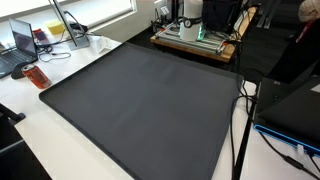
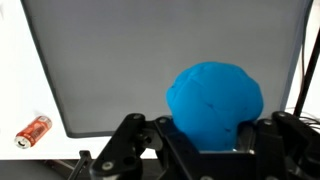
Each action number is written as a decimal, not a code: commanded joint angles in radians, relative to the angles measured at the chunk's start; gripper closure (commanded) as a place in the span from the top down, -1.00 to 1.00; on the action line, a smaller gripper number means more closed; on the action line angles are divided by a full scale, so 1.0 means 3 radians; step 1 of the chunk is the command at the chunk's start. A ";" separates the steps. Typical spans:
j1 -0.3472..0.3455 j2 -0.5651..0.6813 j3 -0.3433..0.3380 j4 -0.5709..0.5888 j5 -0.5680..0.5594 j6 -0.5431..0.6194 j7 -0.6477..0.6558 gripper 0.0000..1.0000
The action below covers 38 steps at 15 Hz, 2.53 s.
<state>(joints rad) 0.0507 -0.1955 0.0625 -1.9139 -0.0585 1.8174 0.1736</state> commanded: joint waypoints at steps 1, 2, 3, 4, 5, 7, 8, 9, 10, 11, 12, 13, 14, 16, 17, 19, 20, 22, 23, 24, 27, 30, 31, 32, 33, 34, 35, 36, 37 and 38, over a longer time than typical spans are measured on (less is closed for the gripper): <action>-0.0022 -0.0014 -0.0014 0.0135 0.0088 0.0062 0.0006 -1.00; -0.0021 -0.0004 -0.0017 0.0157 0.0093 0.0089 0.0001 -1.00; -0.0021 0.0014 -0.0016 0.0186 0.0091 0.0096 0.0000 -1.00; -0.0020 0.0023 -0.0018 0.0208 0.0098 0.0106 -0.0008 -1.00; -0.0019 0.0024 -0.0020 0.0214 0.0100 0.0124 -0.0025 -1.00; -0.0024 0.0023 -0.0023 0.0214 0.0097 0.0201 -0.0011 -0.47; -0.0026 0.0031 -0.0022 0.0222 0.0082 0.0219 -0.0004 -0.38; -0.0026 0.0040 -0.0024 0.0230 0.0080 0.0227 -0.0011 -0.22; -0.0029 0.0050 -0.0025 0.0238 0.0075 0.0222 -0.0003 -0.09; -0.0030 0.0063 -0.0026 0.0251 0.0073 0.0209 0.0003 0.03; -0.0029 0.0080 -0.0028 0.0266 0.0075 0.0178 -0.0012 0.20; -0.0030 0.0092 -0.0030 0.0278 0.0075 0.0157 -0.0005 0.32; -0.0030 0.0113 -0.0030 0.0296 0.0074 0.0122 0.0000 0.48; -0.0029 0.0137 -0.0030 0.0320 0.0068 0.0098 0.0009 0.76; -0.0031 0.0155 -0.0027 0.0342 0.0058 0.0073 0.0034 0.88; -0.0028 0.0179 -0.0021 0.0365 0.0046 0.0056 0.0057 1.00; -0.0028 0.0195 -0.0019 0.0376 0.0044 0.0056 0.0077 1.00; -0.0031 0.0215 -0.0013 0.0384 0.0017 0.0076 0.0142 1.00; -0.0035 0.0227 -0.0012 0.0386 -0.0001 0.0095 0.0201 1.00; -0.0048 0.0246 -0.0009 0.0384 -0.0041 0.0127 0.0334 1.00; -0.0091 0.0322 -0.0013 0.0380 -0.0138 0.0168 0.0747 1.00; -0.0148 0.0430 -0.0029 0.0367 -0.0256 0.0239 0.1268 1.00; -0.0166 0.0492 -0.0036 0.0376 -0.0323 0.0240 0.1436 1.00; -0.0176 0.0547 -0.0045 0.0385 -0.0364 0.0236 0.1560 1.00; -0.0184 0.0607 -0.0060 0.0389 -0.0414 0.0241 0.1695 1.00; -0.0185 0.0672 -0.0075 0.0398 -0.0457 0.0235 0.1801 1.00; -0.0181 0.0737 -0.0093 0.0409 -0.0504 0.0237 0.1922 1.00; -0.0177 0.0800 -0.0116 0.0416 -0.0539 0.0246 0.2044 1.00; -0.0167 0.0864 -0.0135 0.0432 -0.0581 0.0238 0.2147 1.00; -0.0159 0.0925 -0.0155 0.0444 -0.0612 0.0243 0.2222 1.00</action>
<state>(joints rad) -0.0017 0.0238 0.0297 -1.8188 -0.2050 1.8896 0.7546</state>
